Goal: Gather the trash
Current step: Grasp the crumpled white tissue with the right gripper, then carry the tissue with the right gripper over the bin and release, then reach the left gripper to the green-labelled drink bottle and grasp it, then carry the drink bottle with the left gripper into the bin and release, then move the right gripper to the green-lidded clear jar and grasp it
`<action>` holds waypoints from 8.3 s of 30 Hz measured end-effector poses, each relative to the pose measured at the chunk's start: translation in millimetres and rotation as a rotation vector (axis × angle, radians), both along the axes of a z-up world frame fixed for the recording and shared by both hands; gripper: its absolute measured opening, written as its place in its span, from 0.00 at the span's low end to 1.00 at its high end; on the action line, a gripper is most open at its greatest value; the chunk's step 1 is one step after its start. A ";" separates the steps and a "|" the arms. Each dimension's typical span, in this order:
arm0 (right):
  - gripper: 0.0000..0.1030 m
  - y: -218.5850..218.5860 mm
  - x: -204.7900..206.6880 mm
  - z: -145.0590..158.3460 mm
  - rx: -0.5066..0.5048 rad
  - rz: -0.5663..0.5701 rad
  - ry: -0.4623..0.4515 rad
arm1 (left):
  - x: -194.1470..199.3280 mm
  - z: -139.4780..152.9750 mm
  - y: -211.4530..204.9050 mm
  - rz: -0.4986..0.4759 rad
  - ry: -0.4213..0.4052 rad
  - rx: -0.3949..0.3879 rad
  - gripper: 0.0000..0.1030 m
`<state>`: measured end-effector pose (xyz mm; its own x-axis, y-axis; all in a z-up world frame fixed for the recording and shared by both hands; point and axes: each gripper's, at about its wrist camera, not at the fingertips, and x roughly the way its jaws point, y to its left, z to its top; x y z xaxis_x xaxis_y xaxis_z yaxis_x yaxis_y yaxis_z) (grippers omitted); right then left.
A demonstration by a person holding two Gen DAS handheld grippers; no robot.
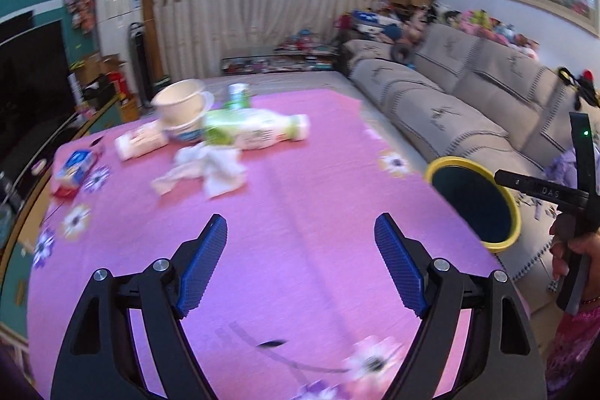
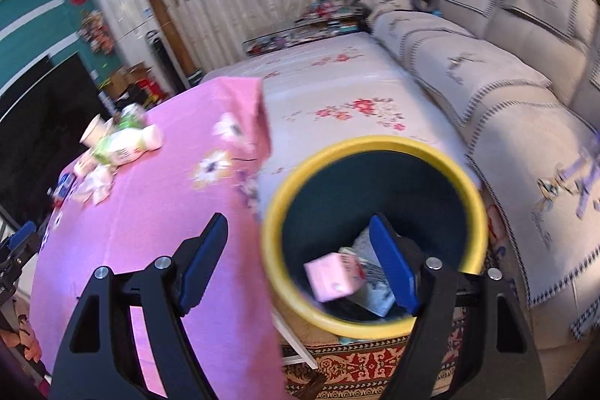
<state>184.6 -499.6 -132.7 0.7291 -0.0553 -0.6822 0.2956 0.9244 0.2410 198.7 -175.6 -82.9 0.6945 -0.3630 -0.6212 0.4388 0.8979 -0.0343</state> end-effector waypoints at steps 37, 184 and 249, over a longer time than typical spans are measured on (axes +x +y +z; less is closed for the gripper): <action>0.18 289.7 263.6 -27.2 -0.052 0.451 0.200 | -7.0 -7.8 152.2 0.228 -0.020 -0.079 0.78; 0.57 -29.1 5.6 0.0 0.018 -0.157 -0.049 | 91.6 13.4 -70.5 -0.207 -0.080 0.215 0.50; 0.57 -62.3 -49.9 2.8 0.010 -0.203 -0.056 | 45.0 32.3 -121.4 -0.220 -0.134 -0.001 0.81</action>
<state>134.7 -561.9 -129.9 0.7403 -0.1984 -0.6424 0.4613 0.8449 0.2706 243.7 -296.9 -50.5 0.6745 -0.5149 -0.5290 0.6243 0.7803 0.0365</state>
